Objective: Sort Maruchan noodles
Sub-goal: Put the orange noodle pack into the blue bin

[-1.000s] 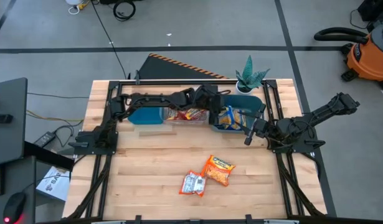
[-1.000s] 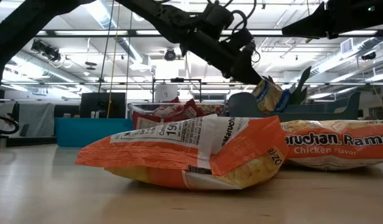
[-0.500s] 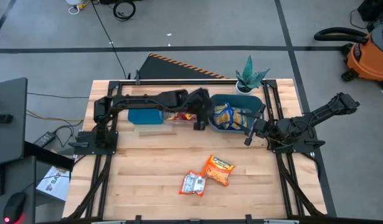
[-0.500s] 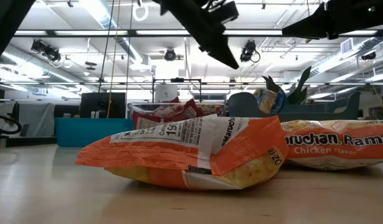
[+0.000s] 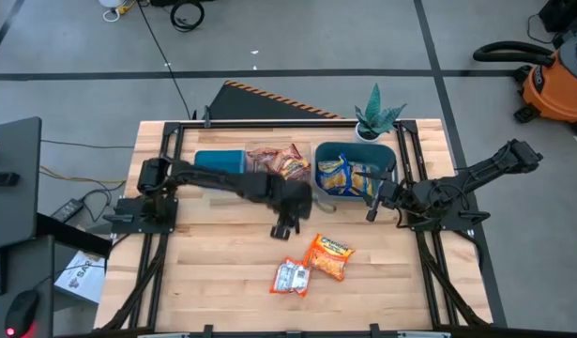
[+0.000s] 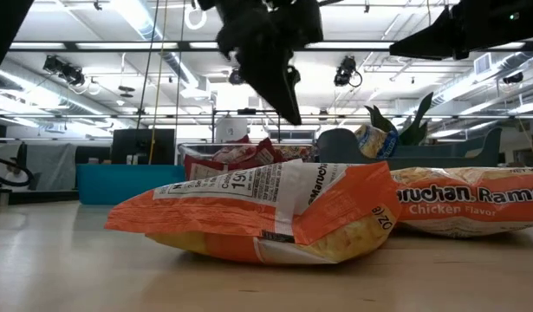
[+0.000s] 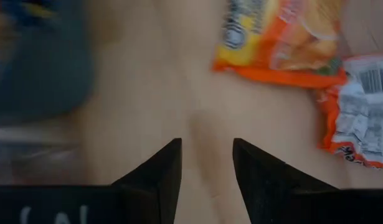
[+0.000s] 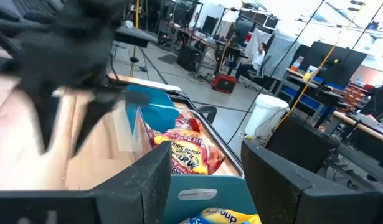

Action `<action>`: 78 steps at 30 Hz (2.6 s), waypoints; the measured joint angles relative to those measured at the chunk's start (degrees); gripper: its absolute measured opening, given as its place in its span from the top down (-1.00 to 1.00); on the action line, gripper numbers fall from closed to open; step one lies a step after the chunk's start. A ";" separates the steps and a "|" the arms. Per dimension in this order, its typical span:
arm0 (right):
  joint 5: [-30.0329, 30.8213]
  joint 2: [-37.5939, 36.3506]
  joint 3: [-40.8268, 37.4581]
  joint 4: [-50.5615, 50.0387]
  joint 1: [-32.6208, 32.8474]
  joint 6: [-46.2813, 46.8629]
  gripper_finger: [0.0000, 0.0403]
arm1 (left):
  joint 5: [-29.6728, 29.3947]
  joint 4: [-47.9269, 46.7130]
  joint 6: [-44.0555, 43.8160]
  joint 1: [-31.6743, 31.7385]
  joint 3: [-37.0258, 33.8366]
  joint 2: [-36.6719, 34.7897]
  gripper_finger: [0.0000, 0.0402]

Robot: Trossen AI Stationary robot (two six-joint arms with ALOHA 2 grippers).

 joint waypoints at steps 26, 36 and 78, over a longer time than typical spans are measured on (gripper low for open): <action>0.00 0.52 0.00 0.11 -0.21 0.74 0.01 | 9.40 8.23 -7.54 -8.92 -14.23 0.13 0.26; -1.94 0.56 0.00 0.49 -1.00 4.20 0.01 | 10.88 16.93 -11.61 -12.15 -15.14 0.11 0.26; -10.37 0.97 0.00 -4.59 -1.02 0.46 0.01 | -6.78 18.48 -25.49 -19.40 -15.06 3.83 0.51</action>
